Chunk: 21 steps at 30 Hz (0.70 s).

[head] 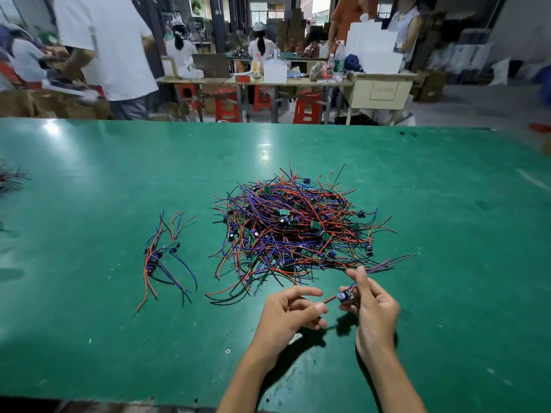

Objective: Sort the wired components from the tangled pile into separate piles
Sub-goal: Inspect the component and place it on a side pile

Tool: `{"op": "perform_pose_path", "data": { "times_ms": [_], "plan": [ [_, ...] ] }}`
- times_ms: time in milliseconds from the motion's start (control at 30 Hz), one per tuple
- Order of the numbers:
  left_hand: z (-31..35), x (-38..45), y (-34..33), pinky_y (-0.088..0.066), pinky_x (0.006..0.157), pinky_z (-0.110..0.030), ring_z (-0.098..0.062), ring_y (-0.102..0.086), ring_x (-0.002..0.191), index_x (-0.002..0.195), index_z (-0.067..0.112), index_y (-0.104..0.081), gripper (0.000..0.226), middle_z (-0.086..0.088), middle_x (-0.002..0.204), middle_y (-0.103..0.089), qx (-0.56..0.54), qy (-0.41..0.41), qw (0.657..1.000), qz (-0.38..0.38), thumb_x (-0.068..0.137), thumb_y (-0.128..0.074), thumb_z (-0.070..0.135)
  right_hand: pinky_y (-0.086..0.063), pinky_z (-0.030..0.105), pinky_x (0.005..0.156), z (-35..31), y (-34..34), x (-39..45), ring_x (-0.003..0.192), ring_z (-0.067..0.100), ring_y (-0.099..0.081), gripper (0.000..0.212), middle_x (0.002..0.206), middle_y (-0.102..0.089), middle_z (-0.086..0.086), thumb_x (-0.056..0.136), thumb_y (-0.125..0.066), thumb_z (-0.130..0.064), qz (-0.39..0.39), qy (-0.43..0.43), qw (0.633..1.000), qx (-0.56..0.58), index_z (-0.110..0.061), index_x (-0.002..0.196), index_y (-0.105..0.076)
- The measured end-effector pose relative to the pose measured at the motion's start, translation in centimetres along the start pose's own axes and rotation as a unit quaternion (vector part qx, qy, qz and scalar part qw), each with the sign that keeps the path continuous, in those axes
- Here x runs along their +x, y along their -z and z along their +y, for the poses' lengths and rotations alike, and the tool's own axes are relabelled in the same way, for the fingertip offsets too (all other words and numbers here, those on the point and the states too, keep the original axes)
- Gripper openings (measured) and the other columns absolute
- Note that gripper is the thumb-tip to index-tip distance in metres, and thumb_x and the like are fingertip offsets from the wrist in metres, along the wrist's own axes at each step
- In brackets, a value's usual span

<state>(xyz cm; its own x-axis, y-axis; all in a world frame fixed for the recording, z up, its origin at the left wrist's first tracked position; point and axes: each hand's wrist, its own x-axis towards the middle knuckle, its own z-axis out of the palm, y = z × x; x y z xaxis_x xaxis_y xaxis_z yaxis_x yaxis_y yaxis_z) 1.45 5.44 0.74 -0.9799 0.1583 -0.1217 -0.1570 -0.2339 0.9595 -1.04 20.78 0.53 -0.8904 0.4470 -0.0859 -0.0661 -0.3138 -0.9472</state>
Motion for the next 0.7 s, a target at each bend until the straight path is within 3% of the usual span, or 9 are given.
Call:
{"op": "perform_pose_path", "data": {
  "times_ms": [167,300,400,467,533,600,667,700],
  "plan": [
    [0.0,-0.1,0.1,-0.058,0.072,-0.028,-0.026,-0.074,0.076,0.111,0.007,-0.072,0.028,-0.023,0.092,-0.074,0.009,-0.001,1.000,0.004,0.084,-0.079,0.004,-0.049,0.024,0.041,-1.5,0.0,2.0,0.047,0.016,-0.062,0.027,0.057,-0.057,-0.001,0.104,-0.056,-0.036,-0.023,0.017,0.999,-0.039,-0.020,0.096,-0.076],
    [-0.2,0.1,-0.2,-0.057,0.069,-0.027,-0.026,-0.074,0.075,0.108,0.006,-0.071,0.024,-0.017,0.084,-0.074,0.017,-0.015,1.000,0.011,0.085,-0.077,0.003,-0.041,0.021,0.035,-4.9,0.7,8.1,0.038,0.013,-0.054,0.028,0.058,-0.050,-0.002,0.105,-0.054,-0.038,0.022,0.060,0.990,-0.123,-0.023,0.094,-0.076],
    [-0.5,0.3,-0.2,-0.056,0.067,-0.027,-0.027,-0.073,0.073,0.106,0.005,-0.071,0.022,-0.016,0.080,-0.073,0.025,-0.022,0.999,0.022,0.085,-0.077,0.003,-0.046,0.026,0.046,-7.0,1.3,13.3,0.039,0.014,-0.049,0.031,0.058,-0.051,0.003,0.103,-0.054,-0.038,0.052,0.108,0.968,-0.222,-0.021,0.096,-0.079],
    [-0.7,0.3,-0.1,-0.056,0.066,-0.028,-0.027,-0.073,0.071,0.104,0.005,-0.072,0.020,-0.016,0.080,-0.073,0.026,-0.021,0.999,0.025,0.085,-0.077,0.002,-0.052,0.036,0.069,-7.7,2.5,16.6,0.062,0.031,-0.064,0.032,0.070,-0.067,0.014,0.102,-0.055,-0.040,0.073,0.111,0.917,-0.377,-0.021,0.101,-0.080],
    [-0.8,0.5,0.1,-0.056,0.064,-0.027,-0.027,-0.073,0.070,0.102,0.004,-0.073,0.016,-0.017,0.083,-0.074,0.032,-0.024,0.999,0.027,0.086,-0.075,0.000,-0.050,0.039,0.082,-7.7,4.5,19.2,0.092,0.041,-0.067,0.034,0.098,-0.073,0.023,0.102,-0.055,-0.038,0.079,0.104,0.846,-0.518,-0.014,0.100,-0.079],
    [-0.8,0.6,0.1,-0.055,0.063,-0.026,-0.025,-0.071,0.070,0.102,0.003,-0.073,0.014,-0.017,0.086,-0.075,0.039,-0.029,0.999,0.026,0.089,-0.072,-0.001,-0.050,0.042,0.093,-7.0,6.5,20.6,0.111,0.043,-0.061,0.039,0.119,-0.067,0.028,0.104,-0.051,-0.039,0.038,0.082,0.771,-0.630,-0.007,0.112,-0.072],
    [-0.8,0.7,0.1,-0.055,0.063,-0.027,-0.023,-0.070,0.069,0.103,0.002,-0.073,0.013,-0.018,0.089,-0.075,0.040,-0.030,0.998,0.023,0.091,-0.068,-0.002,-0.040,0.045,0.109,-5.7,8.2,20.7,0.133,0.039,-0.045,0.056,0.147,-0.048,0.025,0.105,-0.044,-0.046,0.001,0.052,0.696,-0.716,-0.005,0.142,-0.050],
    [-0.8,0.8,0.1,-0.055,0.063,-0.027,-0.023,-0.069,0.068,0.103,0.001,-0.072,0.013,-0.018,0.090,-0.075,0.038,-0.031,0.999,0.021,0.092,-0.066,-0.002,-0.034,0.047,0.112,-4.9,8.7,20.4,0.140,0.038,-0.037,0.060,0.155,-0.038,0.022,0.106,-0.040,-0.047,-0.006,0.053,0.679,-0.732,-0.007,0.151,-0.039]
  ]
}}
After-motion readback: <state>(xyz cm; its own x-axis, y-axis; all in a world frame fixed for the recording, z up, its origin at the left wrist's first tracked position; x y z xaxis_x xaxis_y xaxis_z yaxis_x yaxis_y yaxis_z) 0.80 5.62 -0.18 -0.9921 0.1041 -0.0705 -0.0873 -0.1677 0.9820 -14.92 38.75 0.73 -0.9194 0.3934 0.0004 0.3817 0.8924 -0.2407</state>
